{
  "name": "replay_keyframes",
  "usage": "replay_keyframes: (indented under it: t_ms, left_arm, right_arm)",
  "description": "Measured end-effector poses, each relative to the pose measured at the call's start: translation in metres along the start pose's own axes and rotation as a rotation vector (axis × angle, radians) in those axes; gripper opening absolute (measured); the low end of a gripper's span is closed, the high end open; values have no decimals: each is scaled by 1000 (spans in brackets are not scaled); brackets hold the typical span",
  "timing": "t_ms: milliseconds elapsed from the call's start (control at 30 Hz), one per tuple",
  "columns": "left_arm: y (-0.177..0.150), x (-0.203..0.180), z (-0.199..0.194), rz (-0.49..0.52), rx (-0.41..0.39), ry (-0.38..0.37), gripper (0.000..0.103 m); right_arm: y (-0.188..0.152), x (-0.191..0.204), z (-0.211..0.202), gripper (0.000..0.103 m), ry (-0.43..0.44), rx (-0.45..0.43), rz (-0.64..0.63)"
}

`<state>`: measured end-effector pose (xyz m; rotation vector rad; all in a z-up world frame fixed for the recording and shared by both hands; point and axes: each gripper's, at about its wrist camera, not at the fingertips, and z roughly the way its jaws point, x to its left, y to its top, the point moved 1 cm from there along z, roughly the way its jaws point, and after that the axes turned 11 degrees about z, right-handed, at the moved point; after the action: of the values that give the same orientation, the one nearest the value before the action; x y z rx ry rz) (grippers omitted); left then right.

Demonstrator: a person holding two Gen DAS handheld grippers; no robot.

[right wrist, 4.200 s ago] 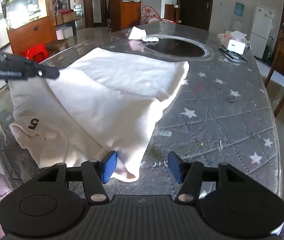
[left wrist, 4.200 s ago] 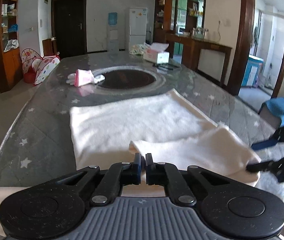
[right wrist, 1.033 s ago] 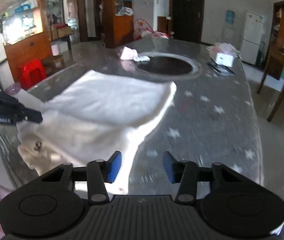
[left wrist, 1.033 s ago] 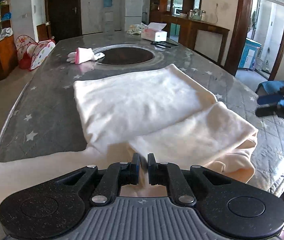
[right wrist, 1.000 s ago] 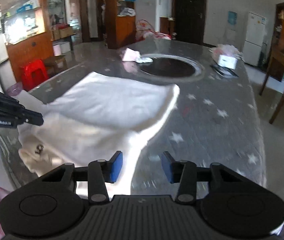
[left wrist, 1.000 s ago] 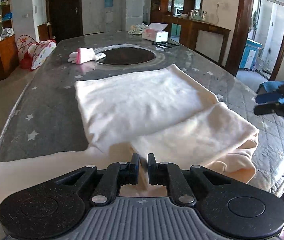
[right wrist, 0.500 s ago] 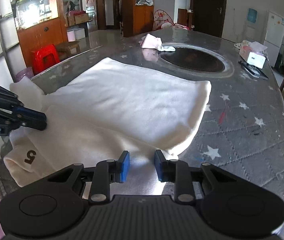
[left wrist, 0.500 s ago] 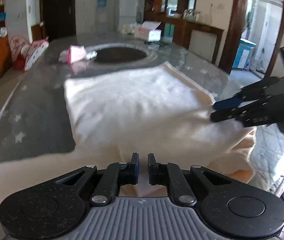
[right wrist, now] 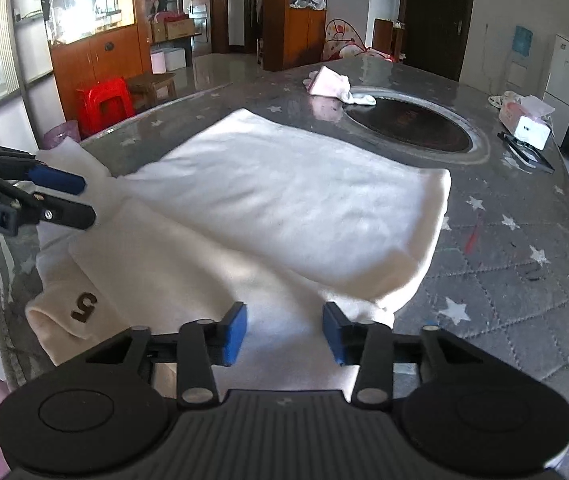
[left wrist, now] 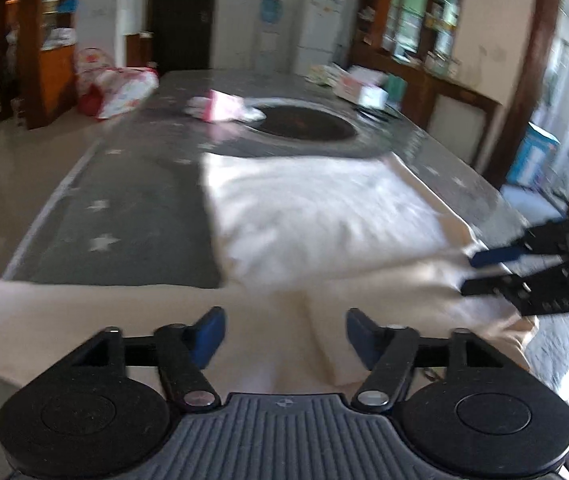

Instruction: Fold clothes

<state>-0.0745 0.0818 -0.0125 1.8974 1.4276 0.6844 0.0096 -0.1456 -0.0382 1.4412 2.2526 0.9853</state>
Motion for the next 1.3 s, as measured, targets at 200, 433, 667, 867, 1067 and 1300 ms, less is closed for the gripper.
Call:
replay_keyframes:
  t_ms: [200, 433, 667, 867, 1067, 1300]
  left_arm:
    - [-12, 43, -17, -109, -35, 182, 92]
    - [-31, 102, -29, -271, -39, 372, 92]
    - [-51, 148, -28, -449, -26, 405, 82]
    - [-61, 161, -29, -501, -40, 401, 57]
    - [-62, 163, -29, -477, -36, 459, 19]
    - [-37, 144, -45, -436, -130, 360, 8]
  right_arm:
    - [0, 8, -2, 51, 10, -2, -23]
    - [-1, 14, 0, 52, 14, 4, -36]
    - [1, 19, -2, 52, 29, -5, -45]
    - [1, 22, -2, 53, 31, -8, -51]
    - [0, 23, -2, 54, 28, -9, -46]
    - [2, 21, -5, 54, 26, -22, -42]
